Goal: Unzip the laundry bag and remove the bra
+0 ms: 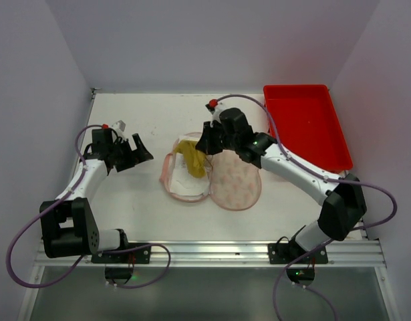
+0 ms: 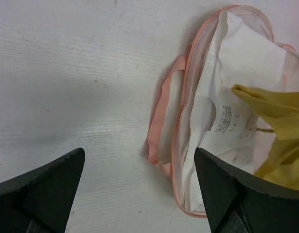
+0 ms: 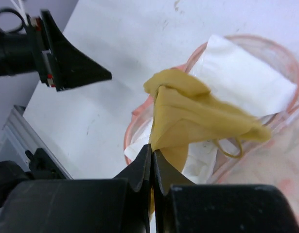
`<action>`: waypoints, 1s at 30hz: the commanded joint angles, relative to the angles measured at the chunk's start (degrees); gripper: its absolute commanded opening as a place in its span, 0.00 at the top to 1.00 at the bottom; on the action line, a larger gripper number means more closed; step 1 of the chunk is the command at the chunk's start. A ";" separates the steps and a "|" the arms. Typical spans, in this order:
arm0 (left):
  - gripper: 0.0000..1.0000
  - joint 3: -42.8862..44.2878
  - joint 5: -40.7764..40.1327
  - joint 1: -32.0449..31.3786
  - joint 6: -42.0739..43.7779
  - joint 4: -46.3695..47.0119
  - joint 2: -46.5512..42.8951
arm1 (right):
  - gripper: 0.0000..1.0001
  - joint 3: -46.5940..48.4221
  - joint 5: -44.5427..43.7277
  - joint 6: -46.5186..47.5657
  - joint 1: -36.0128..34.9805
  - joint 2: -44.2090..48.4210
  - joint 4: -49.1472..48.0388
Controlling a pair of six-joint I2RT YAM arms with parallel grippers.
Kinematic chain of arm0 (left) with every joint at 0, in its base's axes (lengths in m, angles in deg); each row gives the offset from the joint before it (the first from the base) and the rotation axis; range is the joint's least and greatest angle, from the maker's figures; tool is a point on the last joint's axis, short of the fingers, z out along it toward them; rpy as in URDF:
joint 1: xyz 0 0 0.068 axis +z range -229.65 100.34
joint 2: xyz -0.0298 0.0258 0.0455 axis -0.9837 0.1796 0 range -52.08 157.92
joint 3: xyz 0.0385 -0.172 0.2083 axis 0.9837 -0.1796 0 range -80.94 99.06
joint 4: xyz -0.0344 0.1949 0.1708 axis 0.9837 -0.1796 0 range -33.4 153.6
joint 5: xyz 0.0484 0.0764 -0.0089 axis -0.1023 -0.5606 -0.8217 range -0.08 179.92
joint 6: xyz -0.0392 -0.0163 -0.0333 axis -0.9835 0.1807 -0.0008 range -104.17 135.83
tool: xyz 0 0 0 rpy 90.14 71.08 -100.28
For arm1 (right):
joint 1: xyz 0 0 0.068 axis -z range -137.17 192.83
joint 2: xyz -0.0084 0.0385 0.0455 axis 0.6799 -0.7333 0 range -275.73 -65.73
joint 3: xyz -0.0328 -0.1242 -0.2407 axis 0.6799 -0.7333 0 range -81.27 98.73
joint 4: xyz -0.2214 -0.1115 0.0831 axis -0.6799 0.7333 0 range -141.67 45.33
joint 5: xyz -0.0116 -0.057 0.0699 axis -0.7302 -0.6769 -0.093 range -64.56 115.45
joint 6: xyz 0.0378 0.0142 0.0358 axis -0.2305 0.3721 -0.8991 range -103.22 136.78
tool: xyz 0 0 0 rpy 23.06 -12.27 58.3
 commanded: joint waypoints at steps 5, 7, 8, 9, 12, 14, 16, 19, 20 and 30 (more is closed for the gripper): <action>0.02 0.10 1.41 0.83 1.19 1.90 -0.11 | 1.00 11.89 4.27 3.32 11.94 7.92 10.67; 0.02 0.19 1.50 0.92 1.19 1.90 -0.11 | 1.00 14.63 4.01 4.81 16.08 9.33 13.64; 0.02 0.19 1.50 0.92 1.19 1.90 -0.11 | 1.00 17.86 3.49 6.38 17.57 9.51 14.80; 0.02 0.19 1.50 0.92 1.19 1.90 -0.03 | 1.00 19.29 2.61 7.01 20.63 9.60 16.81; 0.02 0.19 1.50 1.10 1.19 1.90 0.06 | 1.00 23.33 3.48 8.77 26.00 9.25 18.23; 0.02 0.19 1.50 1.10 1.19 1.90 0.15 | 1.00 25.00 4.27 9.82 31.98 8.20 18.41; 0.02 0.19 1.67 1.10 1.19 1.90 0.24 | 1.00 26.50 6.10 10.53 38.02 6.45 18.32; 0.02 0.10 1.67 1.18 1.19 1.90 0.41 | 1.00 30.36 9.97 11.85 46.11 0.74 18.32; 0.02 0.10 1.67 1.19 1.19 1.99 0.41 | 1.00 32.55 12.60 11.85 47.71 -2.76 18.32; 0.02 0.19 1.59 1.27 1.19 1.90 1.56 | 1.00 47.59 12.80 11.76 56.16 -23.25 20.61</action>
